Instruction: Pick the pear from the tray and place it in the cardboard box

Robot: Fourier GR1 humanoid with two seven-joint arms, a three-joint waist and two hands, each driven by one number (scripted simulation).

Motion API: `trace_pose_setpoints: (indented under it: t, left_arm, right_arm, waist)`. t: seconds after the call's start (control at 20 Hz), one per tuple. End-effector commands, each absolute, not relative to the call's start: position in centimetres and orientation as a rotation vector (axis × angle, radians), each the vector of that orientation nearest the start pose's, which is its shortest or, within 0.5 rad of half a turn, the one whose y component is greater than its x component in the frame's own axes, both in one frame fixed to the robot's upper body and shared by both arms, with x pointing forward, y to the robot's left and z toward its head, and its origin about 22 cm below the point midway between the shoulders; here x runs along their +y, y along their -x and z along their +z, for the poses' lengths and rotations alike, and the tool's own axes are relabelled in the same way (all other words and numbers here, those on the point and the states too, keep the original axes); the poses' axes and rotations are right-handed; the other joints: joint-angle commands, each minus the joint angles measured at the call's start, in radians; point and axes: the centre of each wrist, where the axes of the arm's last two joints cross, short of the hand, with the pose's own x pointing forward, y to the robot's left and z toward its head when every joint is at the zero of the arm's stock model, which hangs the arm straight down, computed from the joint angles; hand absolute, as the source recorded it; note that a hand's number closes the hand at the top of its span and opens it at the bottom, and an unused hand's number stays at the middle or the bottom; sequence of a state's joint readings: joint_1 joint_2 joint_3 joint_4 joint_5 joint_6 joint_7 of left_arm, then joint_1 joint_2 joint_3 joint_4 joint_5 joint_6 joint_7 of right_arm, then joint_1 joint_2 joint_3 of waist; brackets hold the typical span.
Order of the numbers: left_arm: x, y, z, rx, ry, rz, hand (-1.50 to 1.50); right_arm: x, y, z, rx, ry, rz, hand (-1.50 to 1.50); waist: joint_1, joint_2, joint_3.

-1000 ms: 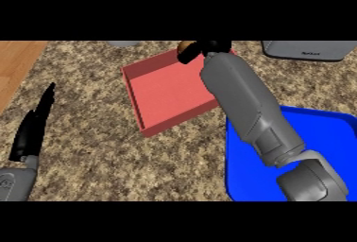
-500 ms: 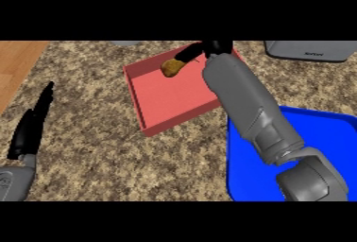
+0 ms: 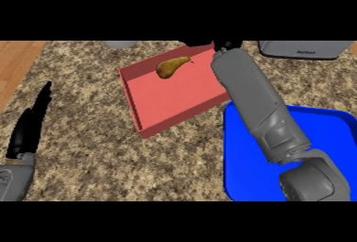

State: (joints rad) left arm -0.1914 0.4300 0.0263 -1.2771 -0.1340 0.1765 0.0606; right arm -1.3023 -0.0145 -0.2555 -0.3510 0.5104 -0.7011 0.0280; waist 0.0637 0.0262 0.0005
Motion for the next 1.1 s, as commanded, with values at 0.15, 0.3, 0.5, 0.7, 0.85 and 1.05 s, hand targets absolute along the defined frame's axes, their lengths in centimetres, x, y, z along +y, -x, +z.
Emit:
trace_pose_setpoints:
  t: [0.15, 0.3, 0.5, 0.7, 0.85, 1.05]
  left_arm:
    - [34.5, -26.9, 1.2, -1.367, -0.652, -0.211, 0.0]
    - [37.0, -25.8, 0.7, -1.367, -0.645, -0.207, 0.0]
    - [36.8, -25.3, 1.4, -1.352, -0.679, -0.205, 0.0]
    - [36.3, -25.9, 2.3, -1.354, -0.667, -0.192, 0.0]
    - [37.5, -26.0, 0.9, -1.346, -0.676, -0.178, 0.0]
    - [36.7, -25.2, 1.0, -1.349, -0.655, -0.182, 0.0]
  right_arm:
    - [-12.9, -46.3, 13.2, -1.771, 0.606, -0.003, -1.5]
    - [-15.7, -46.0, 11.8, -1.749, 0.633, -0.036, -1.5]
    - [-20.4, -45.5, 12.4, -1.715, 0.666, -0.038, -1.5]
    - [-24.9, -43.2, 10.4, -1.715, 0.667, 0.003, -1.5]
    - [-28.6, -41.0, 10.6, -1.718, 0.652, 0.027, -1.5]
    - [-30.6, -37.8, 9.9, -1.653, 0.651, 0.134, -1.5]
  waist:
    - [-0.047, -0.023, 0.0]
    - [-0.061, -0.027, -0.001]
    - [-0.077, -0.035, 0.0]
    - [-0.079, -0.034, 0.0]
    - [-0.103, -0.038, -0.002]
    - [-0.09, -0.035, -0.001]
